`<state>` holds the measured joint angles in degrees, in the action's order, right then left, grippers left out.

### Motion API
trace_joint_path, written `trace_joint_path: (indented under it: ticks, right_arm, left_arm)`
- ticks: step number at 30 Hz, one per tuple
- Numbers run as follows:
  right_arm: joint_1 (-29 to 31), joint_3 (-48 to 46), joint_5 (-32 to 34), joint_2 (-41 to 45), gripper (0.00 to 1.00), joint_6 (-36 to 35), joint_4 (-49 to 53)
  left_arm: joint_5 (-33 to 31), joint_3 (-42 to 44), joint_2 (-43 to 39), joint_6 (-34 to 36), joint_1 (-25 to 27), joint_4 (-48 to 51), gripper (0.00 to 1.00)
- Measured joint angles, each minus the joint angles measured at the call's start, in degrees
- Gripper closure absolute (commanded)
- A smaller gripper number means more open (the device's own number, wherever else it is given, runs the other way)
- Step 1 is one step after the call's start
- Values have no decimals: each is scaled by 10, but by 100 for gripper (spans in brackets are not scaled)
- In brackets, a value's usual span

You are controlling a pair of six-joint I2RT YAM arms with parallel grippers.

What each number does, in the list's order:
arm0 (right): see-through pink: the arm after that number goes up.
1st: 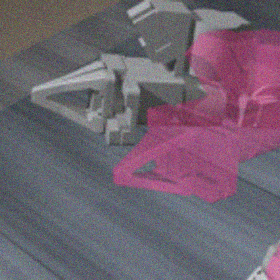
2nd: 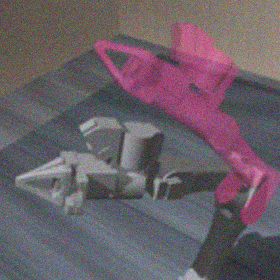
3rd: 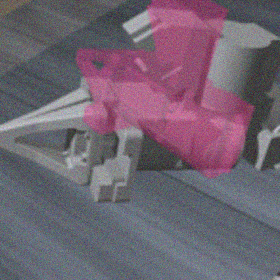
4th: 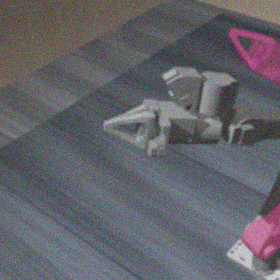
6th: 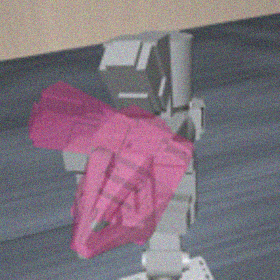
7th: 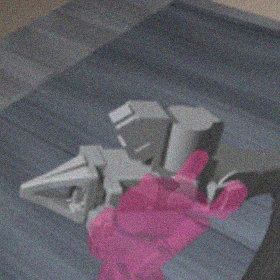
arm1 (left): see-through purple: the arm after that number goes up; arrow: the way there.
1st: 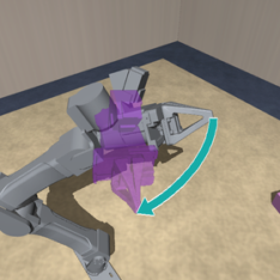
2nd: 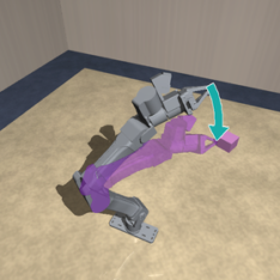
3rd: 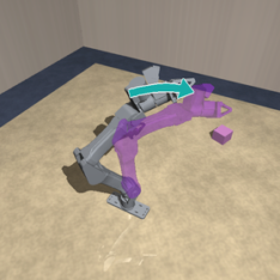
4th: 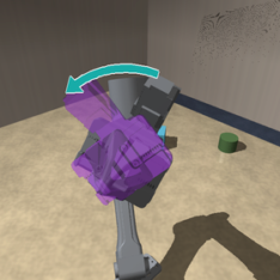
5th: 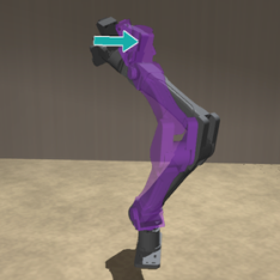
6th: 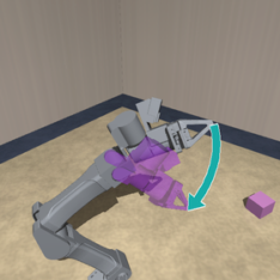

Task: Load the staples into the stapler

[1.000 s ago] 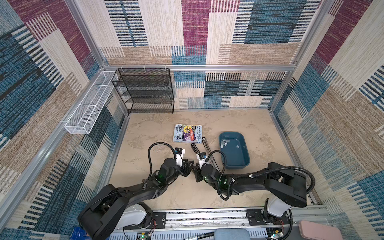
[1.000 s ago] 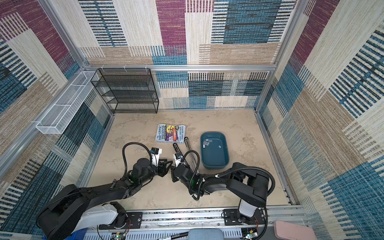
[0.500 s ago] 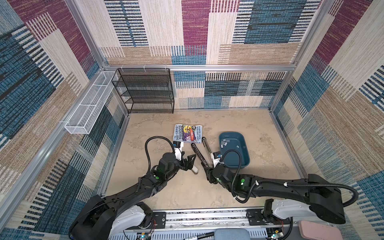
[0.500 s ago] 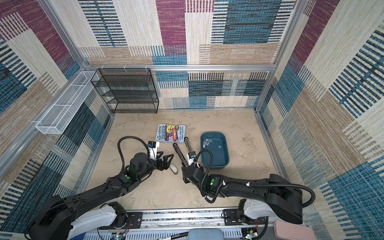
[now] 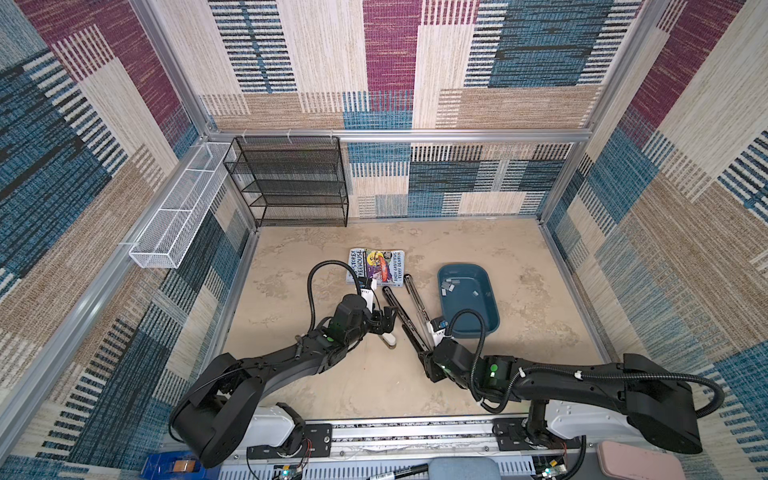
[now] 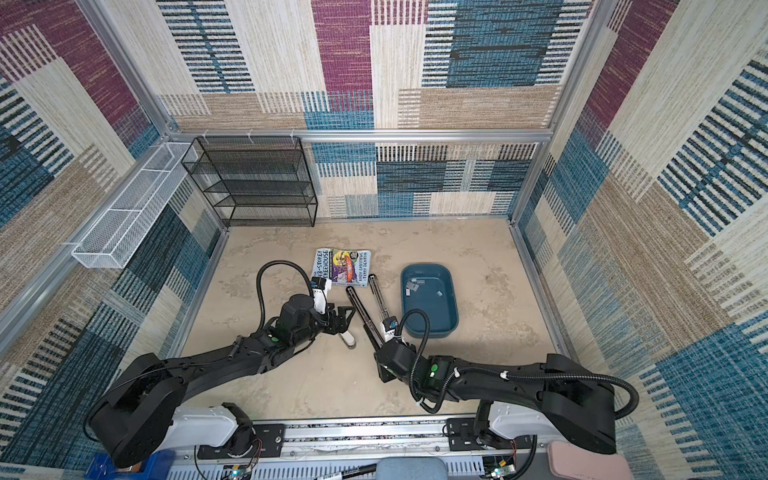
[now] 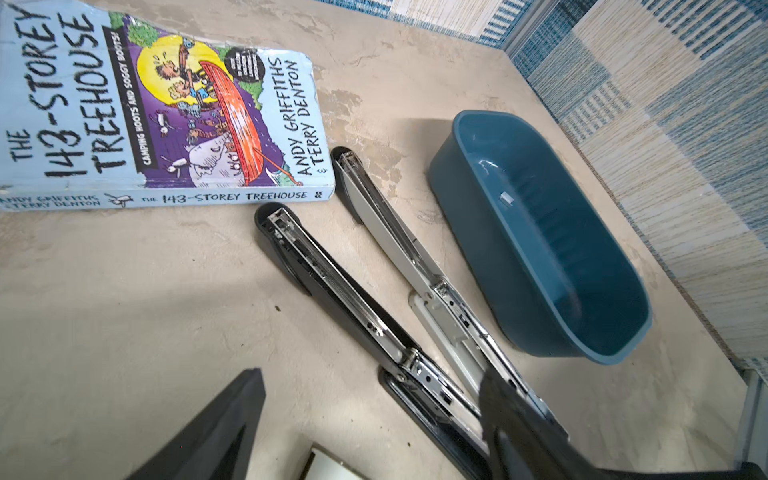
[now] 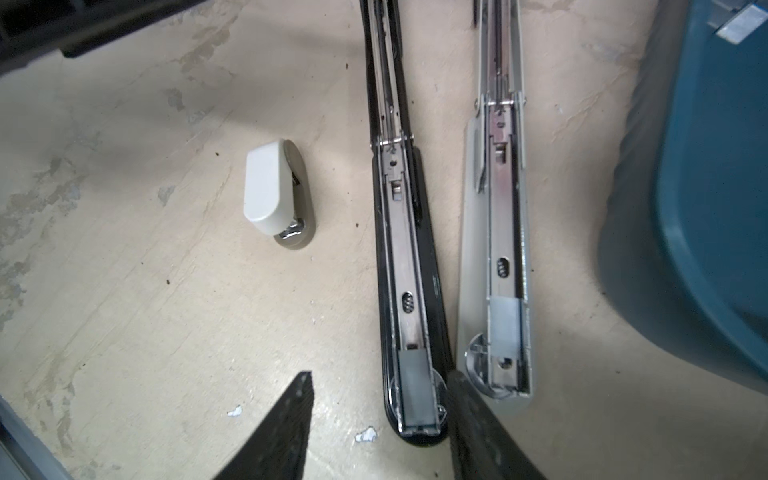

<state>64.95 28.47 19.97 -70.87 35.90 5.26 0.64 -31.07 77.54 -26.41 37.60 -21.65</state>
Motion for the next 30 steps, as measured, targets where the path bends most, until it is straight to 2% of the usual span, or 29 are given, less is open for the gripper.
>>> trace_joint_path:
  ticks: [14, 26, 30]
  right_arm:
    - [0, 27, 2, -73, 52, -2, 2]
    - [0, 48, 9, -121, 78, 1, 6]
    - [0, 45, 5, -116, 81, 6, 1]
  left_arm:
    - [13, -31, 73, -5, 0, 1, 14]
    - [20, -57, 129, -36, -10, 2, 13]
    - [14, -78, 147, -53, -20, 18, 13]
